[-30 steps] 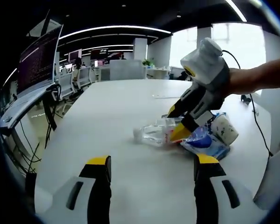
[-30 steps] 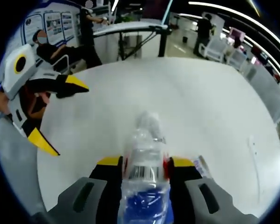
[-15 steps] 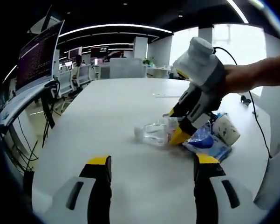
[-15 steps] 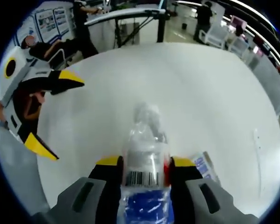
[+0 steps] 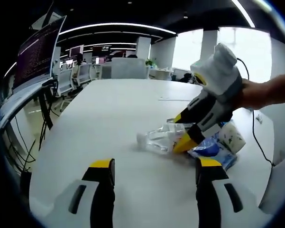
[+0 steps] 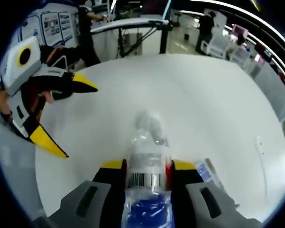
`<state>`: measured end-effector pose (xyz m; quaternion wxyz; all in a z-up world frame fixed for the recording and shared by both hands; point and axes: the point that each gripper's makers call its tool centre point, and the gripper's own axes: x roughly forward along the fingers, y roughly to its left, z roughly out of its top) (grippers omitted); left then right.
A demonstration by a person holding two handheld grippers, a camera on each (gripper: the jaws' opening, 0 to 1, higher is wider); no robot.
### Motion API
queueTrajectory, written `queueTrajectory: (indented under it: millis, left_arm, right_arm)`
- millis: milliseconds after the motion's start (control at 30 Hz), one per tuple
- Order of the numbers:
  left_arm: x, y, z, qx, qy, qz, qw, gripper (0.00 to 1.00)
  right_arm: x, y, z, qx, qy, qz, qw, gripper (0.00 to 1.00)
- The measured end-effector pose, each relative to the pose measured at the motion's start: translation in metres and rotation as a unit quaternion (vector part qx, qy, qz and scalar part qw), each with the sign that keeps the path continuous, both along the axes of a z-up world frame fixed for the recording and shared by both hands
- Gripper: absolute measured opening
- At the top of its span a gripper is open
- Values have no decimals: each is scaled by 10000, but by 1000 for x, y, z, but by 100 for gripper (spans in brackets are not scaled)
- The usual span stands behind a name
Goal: Arrange the tabletop items into an orderly group along one side of the table until the central work area is clear of visible clutter.
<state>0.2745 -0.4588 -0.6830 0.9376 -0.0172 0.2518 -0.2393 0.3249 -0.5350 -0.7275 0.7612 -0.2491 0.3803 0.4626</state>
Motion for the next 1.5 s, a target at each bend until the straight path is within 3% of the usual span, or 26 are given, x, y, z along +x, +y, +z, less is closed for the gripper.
queueTrajectory:
  millis: [500,733,1067,1300,1500]
  left_arm:
    - [29,-6,-5,-281,211,128,9993,66]
    - [41,-9,-11,-372,336,138,9986,64]
    - [53,-14,-13,-717,517,273,9957,60]
    - [57,-22,-17,-1050,781,331,9909,54]
    - [65,-28,-18,-1571,1009,478,9813,50]
  right_arm:
    - [-5,5,10,544,-157,-65,9984,31]
    - [-6,7,10,537,-212,84,9983,31]
    - [-3,2,16,778,-565,24,9954,31]
    - [-5,4,19,907,-733,-10,9932,31]
    - [-4,3,20,1058,-749,-57,9915,31]
